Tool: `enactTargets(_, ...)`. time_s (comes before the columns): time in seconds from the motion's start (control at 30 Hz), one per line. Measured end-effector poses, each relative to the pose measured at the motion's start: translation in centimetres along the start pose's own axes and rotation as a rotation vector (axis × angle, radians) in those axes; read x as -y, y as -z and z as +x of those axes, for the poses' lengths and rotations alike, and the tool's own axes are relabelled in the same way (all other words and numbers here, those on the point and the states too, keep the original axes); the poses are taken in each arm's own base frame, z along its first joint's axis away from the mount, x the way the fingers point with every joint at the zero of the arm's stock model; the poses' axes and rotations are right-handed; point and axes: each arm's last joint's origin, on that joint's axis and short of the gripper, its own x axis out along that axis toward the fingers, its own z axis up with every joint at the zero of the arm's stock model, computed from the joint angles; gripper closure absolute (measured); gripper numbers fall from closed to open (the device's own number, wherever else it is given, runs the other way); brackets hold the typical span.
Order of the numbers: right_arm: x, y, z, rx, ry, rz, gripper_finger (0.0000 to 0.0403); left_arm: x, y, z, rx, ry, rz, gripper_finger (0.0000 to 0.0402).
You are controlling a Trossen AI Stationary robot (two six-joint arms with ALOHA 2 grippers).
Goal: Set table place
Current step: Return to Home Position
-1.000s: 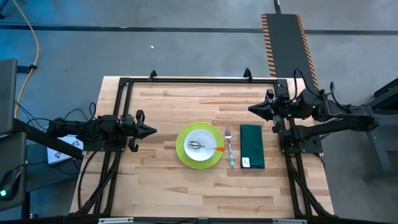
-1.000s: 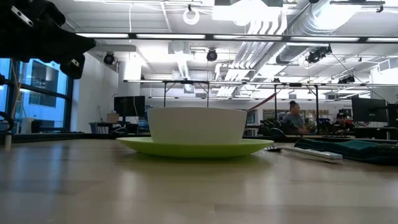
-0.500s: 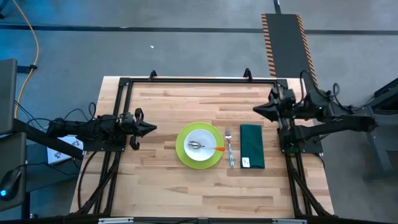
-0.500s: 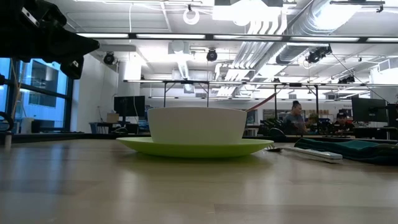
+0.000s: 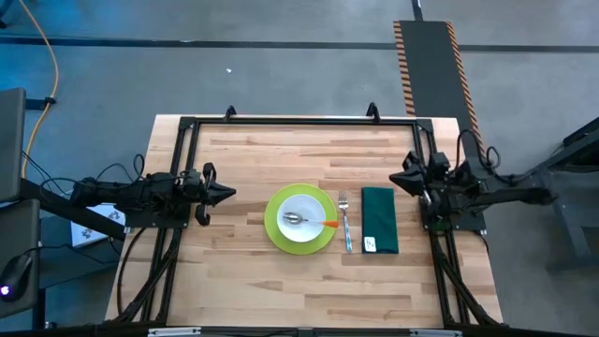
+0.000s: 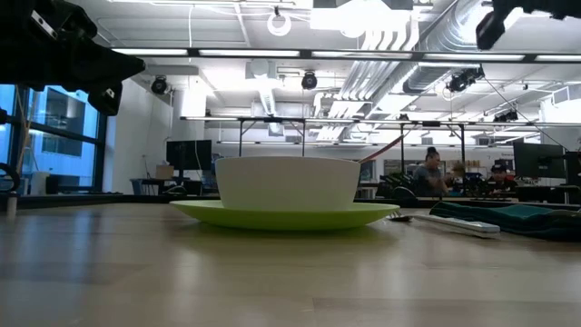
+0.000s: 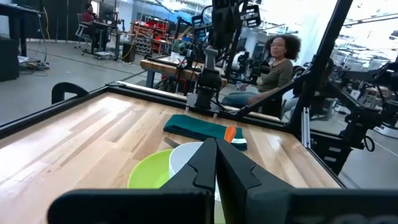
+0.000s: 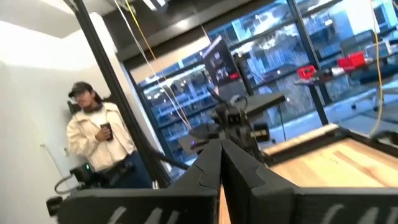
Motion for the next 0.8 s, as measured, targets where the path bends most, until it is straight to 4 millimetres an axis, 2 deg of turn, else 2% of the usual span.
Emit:
enactTargets(0.27, 0.3, 0.4, -2.2, -0.034, 0.014, -0.026, 0.0403, 0.0, 0.0, 0.0, 0.0, 0.0, 0.0, 0.0401)
enactTargets(0.5, 0.4, 0.6, -2.4, -0.014, 0.006, -0.027, 0.0403, 0.0, 0.0, 0.0, 0.0, 0.0, 0.0, 0.0401)
enactTargets(0.8, 2.7, 6.2, -2.3, 0.026, 0.005, 0.043, 0.0403, 0.0, 0.0, 0.0, 0.0, 0.0, 0.0, 0.0401)
